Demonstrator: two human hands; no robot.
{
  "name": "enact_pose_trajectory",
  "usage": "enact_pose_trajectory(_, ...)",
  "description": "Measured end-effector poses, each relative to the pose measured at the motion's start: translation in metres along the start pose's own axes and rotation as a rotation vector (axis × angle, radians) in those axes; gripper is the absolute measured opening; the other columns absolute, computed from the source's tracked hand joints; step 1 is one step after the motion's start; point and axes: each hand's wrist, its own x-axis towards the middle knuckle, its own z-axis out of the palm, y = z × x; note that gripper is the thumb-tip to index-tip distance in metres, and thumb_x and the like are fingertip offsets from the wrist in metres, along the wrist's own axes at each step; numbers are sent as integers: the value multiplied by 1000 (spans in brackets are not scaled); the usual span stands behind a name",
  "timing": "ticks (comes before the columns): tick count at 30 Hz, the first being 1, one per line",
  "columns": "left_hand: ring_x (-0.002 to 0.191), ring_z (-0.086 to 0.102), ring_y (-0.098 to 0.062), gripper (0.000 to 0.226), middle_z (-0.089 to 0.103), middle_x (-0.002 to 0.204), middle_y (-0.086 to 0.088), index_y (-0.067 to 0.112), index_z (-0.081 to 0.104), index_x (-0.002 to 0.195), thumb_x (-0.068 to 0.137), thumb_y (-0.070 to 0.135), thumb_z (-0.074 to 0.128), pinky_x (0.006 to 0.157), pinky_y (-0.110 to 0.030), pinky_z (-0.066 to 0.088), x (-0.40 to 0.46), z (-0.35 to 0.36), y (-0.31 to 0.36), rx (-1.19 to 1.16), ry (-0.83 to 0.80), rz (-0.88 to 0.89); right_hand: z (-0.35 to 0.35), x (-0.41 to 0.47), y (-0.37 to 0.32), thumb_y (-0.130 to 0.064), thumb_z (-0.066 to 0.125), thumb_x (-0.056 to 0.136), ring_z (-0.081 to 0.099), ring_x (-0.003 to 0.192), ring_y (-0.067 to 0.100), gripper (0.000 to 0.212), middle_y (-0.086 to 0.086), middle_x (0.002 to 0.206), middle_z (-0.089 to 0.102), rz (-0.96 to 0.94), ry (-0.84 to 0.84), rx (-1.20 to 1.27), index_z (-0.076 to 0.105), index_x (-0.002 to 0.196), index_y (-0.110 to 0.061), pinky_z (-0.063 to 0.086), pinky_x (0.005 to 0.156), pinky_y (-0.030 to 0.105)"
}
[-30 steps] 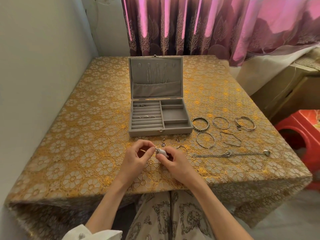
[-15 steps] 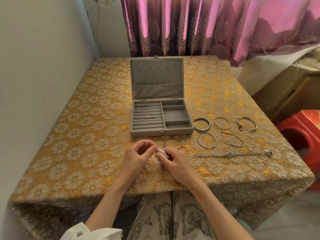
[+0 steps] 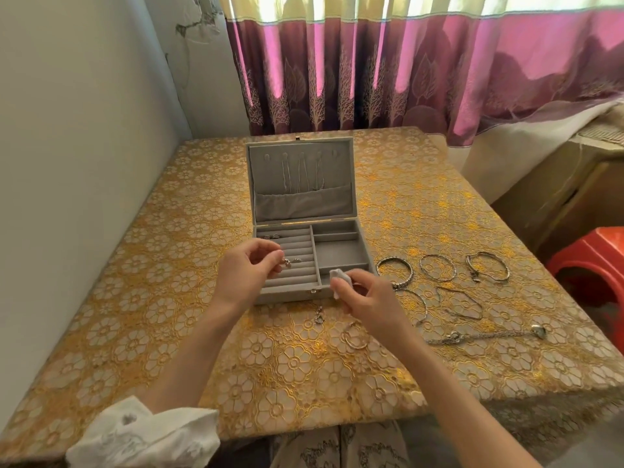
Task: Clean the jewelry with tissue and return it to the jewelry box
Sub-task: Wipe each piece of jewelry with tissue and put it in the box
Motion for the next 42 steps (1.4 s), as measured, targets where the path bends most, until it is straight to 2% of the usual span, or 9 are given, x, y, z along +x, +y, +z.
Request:
enact_pose_trajectory(4, 67, 68, -17, 6, 70, 74, -3, 13, 67, 86, 86, 9, 63, 62, -22, 55, 39, 6, -3, 155, -24, -11, -15, 37, 3, -26, 55, 91, 41, 54, 14, 32, 11, 60, 51, -60, 78, -121, 61, 76, 2, 32, 51, 28)
enact_pose_trajectory(7, 61, 64, -10, 10, 69, 73, -1, 17, 65, 81, 86, 9, 63, 55, -15, 50, 62, 16, -9, 268, -88, -16, -24, 60, 9, -27, 56, 91, 38, 54, 12, 33, 10, 63, 50, -85, 118, -213, 60, 73, 1, 28, 51, 22)
enact_pose_trajectory(10, 59, 62, -5, 8, 69, 71, 2, 17, 67, 79, 83, 10, 66, 58, -18, 48, 81, 26, -16, 377, -109, -28, -27, 79, 16, -27, 56, 90, 38, 57, 13, 34, 11, 65, 52, -133, 155, -319, 59, 70, 0, 27, 52, 21)
enact_pose_trajectory(13, 66, 62, -8, 4, 68, 74, 1, 15, 69, 81, 83, 12, 67, 61, -17, 45, 94, 34, -21, 432, -119, -46, -27, 90, 22, -26, 57, 90, 41, 62, 15, 30, 8, 69, 54, -157, 163, -369, 61, 72, -3, 29, 56, 20)
enact_pose_trajectory(17, 73, 57, -8, 7, 67, 80, -1, 12, 73, 86, 83, 13, 67, 67, -18, 40, 106, 39, -24, 494, -77, -35, -24, 98, 29, -25, 59, 89, 39, 60, 7, 22, -2, 68, 49, -180, 172, -374, 63, 75, -8, 30, 56, 17)
enact_pose_trajectory(22, 79, 52, -10, 13, 64, 84, -4, 8, 74, 92, 85, 16, 65, 73, -21, 37, 109, 44, -26, 568, -49, -24, -22, 99, 36, -24, 59, 89, 37, 57, 8, 27, -2, 64, 47, -188, 218, -335, 61, 69, -5, 29, 55, 19)
enact_pose_trajectory(27, 92, 58, -22, 14, 62, 96, -7, 10, 74, 93, 85, 17, 64, 82, -29, 42, 107, 50, -29, 638, -19, 16, -21, 99, 37, -24, 59, 88, 36, 55, 7, 27, -6, 63, 44, -191, 240, -328, 60, 68, -6, 29, 54, 19)
enact_pose_trajectory(33, 85, 54, -21, 9, 50, 82, 1, 14, 72, 88, 80, 15, 69, 77, -29, 41, 108, 50, -31, 629, -20, 59, -19, 99, 40, -25, 59, 88, 37, 55, 6, 25, -10, 62, 42, -186, 259, -347, 55, 66, -16, 28, 53, 17)
enact_pose_trajectory(42, 95, 56, -28, 14, 64, 96, -11, 13, 74, 91, 85, 18, 63, 86, -40, 45, 107, 54, -34, 695, 14, 91, -19, 98, 39, -26, 59, 88, 40, 56, 6, 24, -9, 65, 46, -179, 258, -384, 60, 69, -12, 27, 52, 17)
